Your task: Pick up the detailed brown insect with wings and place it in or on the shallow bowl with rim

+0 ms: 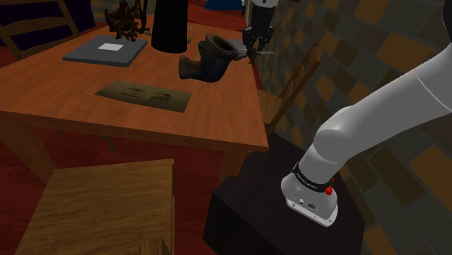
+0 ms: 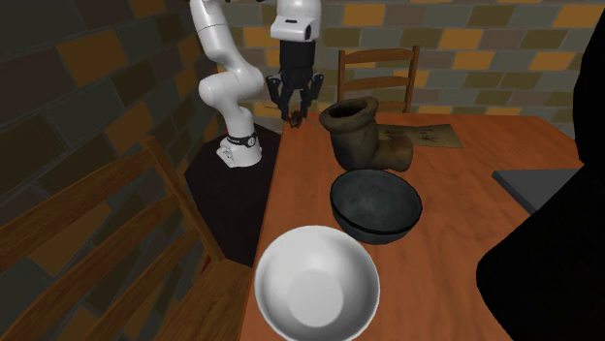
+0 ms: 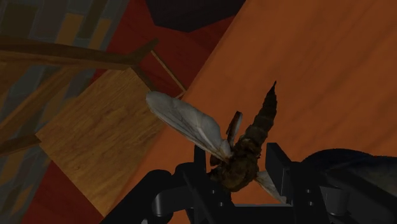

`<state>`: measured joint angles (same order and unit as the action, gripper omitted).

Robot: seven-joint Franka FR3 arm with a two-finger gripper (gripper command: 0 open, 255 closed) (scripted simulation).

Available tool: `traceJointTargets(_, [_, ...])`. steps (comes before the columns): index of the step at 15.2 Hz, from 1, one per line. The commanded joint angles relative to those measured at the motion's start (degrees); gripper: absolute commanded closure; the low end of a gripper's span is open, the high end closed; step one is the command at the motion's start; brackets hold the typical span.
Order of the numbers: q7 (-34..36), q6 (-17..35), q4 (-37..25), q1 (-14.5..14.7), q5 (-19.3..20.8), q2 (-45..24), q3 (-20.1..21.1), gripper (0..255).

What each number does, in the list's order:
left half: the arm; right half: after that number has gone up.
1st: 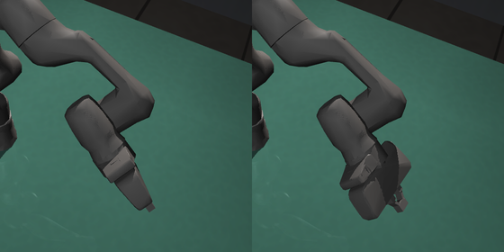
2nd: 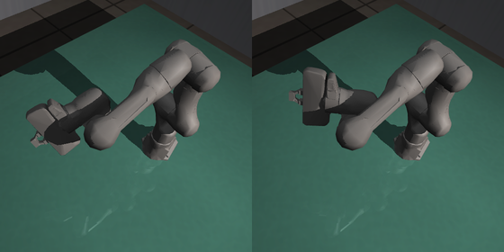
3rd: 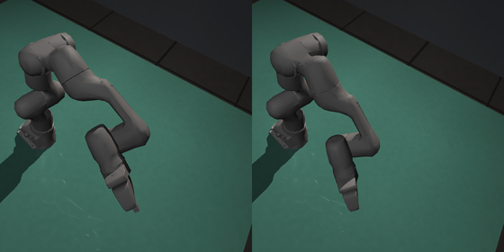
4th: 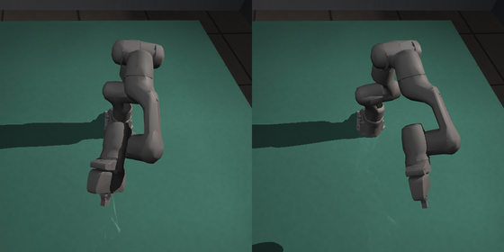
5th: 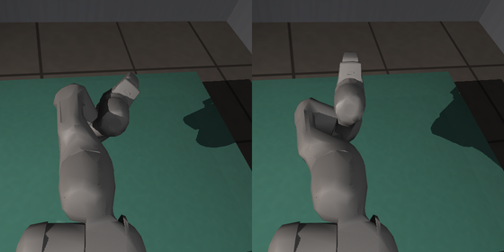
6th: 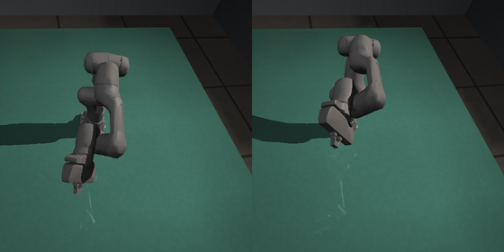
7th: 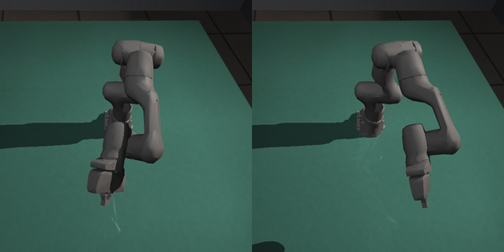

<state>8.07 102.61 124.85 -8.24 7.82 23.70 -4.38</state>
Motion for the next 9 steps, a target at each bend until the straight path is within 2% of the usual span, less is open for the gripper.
traceJointTargets(1, [-0.2,-1.7,-1.6,0.0,-0.1,0.1,0.1,255])
traceJointTargets(5, [-0.4,-4.1,-4.2,0.0,-0.2,-0.1,0.1,255])
traceJointTargets(9, [-1.1,-3.4,-12.8,0.1,-0.7,-9.3,-0.4,255])
